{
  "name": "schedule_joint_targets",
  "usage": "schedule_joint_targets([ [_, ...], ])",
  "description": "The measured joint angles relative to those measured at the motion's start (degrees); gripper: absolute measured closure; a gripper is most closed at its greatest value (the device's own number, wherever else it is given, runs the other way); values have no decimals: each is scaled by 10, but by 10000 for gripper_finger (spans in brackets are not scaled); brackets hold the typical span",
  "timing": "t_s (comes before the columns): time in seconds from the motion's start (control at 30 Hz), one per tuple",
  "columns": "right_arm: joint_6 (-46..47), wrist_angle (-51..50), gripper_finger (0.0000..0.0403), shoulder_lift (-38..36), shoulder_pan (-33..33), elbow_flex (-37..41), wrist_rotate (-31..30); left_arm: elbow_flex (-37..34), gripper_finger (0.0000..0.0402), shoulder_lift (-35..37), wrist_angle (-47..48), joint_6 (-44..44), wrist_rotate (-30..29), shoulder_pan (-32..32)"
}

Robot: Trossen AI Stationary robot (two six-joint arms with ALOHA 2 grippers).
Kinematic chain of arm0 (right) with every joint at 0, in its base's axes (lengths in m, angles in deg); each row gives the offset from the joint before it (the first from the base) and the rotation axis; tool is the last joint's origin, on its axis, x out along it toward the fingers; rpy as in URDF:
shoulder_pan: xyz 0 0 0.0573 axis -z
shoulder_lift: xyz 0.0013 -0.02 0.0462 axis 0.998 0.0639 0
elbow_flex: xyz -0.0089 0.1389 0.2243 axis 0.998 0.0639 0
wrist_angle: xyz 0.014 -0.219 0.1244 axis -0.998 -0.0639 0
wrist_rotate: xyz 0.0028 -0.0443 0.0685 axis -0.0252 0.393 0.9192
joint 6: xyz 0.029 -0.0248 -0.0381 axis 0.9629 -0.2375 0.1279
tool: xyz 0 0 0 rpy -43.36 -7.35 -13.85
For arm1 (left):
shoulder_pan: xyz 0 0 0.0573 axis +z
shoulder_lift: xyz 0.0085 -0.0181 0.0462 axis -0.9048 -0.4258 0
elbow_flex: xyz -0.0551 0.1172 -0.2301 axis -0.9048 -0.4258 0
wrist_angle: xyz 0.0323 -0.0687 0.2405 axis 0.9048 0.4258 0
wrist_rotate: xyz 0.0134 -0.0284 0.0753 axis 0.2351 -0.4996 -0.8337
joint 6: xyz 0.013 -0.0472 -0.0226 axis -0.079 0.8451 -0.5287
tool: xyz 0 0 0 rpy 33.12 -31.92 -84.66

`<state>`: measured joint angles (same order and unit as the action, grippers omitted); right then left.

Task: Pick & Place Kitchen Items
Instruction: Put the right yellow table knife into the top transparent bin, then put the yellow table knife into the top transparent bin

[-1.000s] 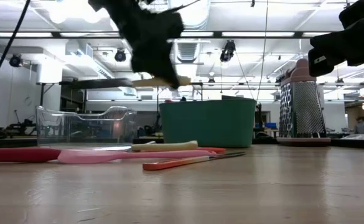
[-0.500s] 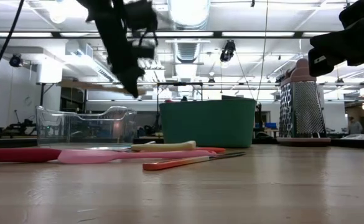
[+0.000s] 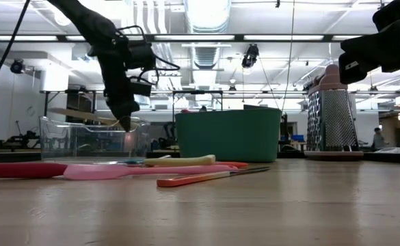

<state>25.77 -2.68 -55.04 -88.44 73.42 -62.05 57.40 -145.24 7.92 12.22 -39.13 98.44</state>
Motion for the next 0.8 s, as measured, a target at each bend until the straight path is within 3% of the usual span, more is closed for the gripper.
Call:
schedule_joint_targets([
  [0.6,0,0,394,0,0,0,0,-14,270,32,-37,-11,0,-13],
  [0.8,0,0,394,0,0,0,0,7,269,76,-47,-5,106,-83],
])
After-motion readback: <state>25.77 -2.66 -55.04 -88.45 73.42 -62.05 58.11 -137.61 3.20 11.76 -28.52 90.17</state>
